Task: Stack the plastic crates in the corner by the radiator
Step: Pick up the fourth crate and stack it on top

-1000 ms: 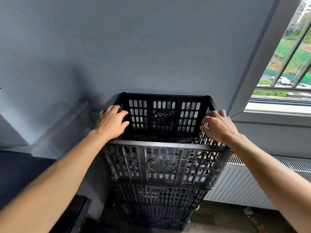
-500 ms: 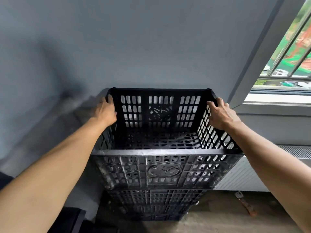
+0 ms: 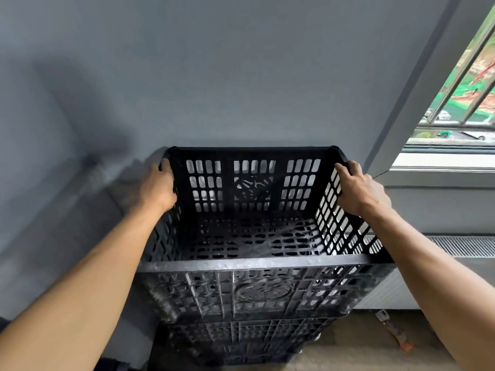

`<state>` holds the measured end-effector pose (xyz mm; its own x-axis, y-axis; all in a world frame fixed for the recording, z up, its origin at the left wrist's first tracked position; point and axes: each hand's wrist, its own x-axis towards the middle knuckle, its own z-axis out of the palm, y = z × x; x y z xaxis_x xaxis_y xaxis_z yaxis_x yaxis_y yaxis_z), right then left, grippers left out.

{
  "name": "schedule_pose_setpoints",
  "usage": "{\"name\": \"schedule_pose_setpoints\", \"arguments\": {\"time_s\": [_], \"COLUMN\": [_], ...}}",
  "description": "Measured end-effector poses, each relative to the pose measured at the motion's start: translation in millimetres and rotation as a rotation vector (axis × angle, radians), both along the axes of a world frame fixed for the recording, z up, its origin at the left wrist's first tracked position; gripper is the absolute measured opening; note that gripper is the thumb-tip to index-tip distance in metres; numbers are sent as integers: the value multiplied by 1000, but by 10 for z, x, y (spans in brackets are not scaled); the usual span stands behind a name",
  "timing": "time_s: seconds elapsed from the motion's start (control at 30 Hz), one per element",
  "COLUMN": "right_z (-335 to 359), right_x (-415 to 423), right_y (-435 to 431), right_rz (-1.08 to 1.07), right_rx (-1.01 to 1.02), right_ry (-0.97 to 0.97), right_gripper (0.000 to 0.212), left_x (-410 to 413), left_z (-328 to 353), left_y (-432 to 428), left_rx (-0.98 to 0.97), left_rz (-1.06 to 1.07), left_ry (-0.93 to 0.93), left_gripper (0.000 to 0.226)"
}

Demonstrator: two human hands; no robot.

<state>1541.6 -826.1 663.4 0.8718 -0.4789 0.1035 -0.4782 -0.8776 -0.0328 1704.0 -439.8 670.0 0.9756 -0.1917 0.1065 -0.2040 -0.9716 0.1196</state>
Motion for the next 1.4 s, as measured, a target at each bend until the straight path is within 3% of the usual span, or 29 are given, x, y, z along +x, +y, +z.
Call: {"name": "schedule_pose_setpoints", "arguments": {"time_s": [0.17, 0.4, 0.6, 0.7, 0.8, 0.97, 1.1, 1.23, 1.4], "right_z": [19, 129, 172, 144, 121, 165, 173, 8, -35], "right_x": [-112, -171, -282, -382, -504, -694, -847, -1048, -1122], "right_y": [40, 45, 186, 354, 623, 1141, 1405, 1466, 1424], "right_rz": [3, 24, 59, 42, 112, 257, 292, 378, 553], "right_rx": [107, 206, 18, -121, -176, 56, 262, 74, -72], "right_ry": [-42, -102, 93, 88, 76, -8, -60, -243, -279], "right_gripper": [83, 66, 62, 48, 50, 48, 49, 71, 68], "left_x": [-45, -246, -580, -789, -1135, -1815, -2054, -2102, -2091], "left_z": [-44, 15, 46, 102, 155, 48, -58, -116, -104], "left_y": [82, 133, 163, 60, -158, -473, -530, -471, -488], "left_rx": [-50, -31, -112, -73, -101, -329, -284, -186, -191], "left_rz": [-22, -18, -33, -119, -259, -460, -478, -521, -542], "left_ry": [2, 131, 84, -37, -47, -9, -65, -155, -164], "left_gripper": [74, 92, 84, 72, 55, 40, 46, 65, 60]}}
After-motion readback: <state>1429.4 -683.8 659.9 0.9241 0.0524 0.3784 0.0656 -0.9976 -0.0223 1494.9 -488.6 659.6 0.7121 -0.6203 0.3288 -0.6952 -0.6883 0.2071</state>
